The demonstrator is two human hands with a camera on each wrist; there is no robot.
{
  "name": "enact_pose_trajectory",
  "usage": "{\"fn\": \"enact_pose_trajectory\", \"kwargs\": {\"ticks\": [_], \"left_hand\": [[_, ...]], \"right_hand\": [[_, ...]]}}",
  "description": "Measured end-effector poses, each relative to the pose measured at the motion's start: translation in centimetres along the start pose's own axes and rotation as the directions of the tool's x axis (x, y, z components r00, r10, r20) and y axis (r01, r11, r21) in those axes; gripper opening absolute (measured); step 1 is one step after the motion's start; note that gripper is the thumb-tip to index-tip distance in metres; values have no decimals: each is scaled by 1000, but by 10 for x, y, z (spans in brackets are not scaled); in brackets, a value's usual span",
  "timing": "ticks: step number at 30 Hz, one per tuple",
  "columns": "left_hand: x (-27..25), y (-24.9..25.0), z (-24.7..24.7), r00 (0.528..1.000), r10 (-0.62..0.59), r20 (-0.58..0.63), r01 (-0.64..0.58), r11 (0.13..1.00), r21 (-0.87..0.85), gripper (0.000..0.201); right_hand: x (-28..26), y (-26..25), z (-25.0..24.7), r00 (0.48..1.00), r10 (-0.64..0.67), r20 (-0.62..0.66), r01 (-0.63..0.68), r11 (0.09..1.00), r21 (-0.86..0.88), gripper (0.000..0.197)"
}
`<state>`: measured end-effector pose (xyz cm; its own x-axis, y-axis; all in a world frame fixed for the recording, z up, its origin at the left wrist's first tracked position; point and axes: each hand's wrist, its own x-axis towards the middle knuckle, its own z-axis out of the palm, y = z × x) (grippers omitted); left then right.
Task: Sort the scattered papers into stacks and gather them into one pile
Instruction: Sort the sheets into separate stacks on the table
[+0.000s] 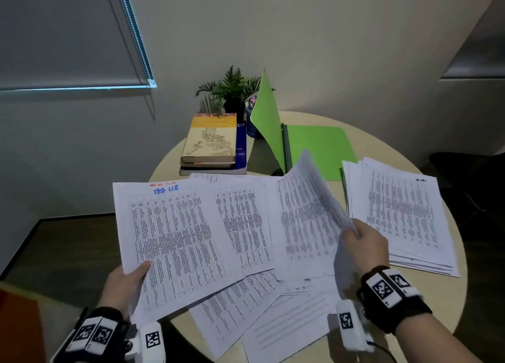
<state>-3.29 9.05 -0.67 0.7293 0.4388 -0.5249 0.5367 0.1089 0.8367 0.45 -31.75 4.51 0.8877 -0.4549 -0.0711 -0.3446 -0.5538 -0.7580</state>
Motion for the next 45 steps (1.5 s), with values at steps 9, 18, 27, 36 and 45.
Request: {"fn": "enact_pose_trajectory", "kwargs": {"ticks": [9, 18, 27, 36, 45], "left_hand": [[-3, 3, 7, 999, -18, 37, 19, 999, -31, 35], [3, -6, 23, 995, -17, 99, 21, 999, -44, 33], [-2, -3, 37, 986, 24, 166, -22, 1000, -14, 30], [-4, 2, 7, 1000, 1, 20, -1, 1000, -6, 32], [-9, 3, -20, 1000, -5, 22, 6, 999, -49, 27]], "right_hand": [[21, 7, -25, 977, 71, -200, -4, 948, 319, 18], [34, 4, -58, 906, 97, -412, 115, 880, 461, 8], [28, -2, -52, 942, 115, -315, 62, 863, 501, 6], [-5, 23, 32, 984, 177, -2, -163, 911, 380, 13], [-14, -17, 107, 963, 133, 235, -164, 980, 115, 34]]}}
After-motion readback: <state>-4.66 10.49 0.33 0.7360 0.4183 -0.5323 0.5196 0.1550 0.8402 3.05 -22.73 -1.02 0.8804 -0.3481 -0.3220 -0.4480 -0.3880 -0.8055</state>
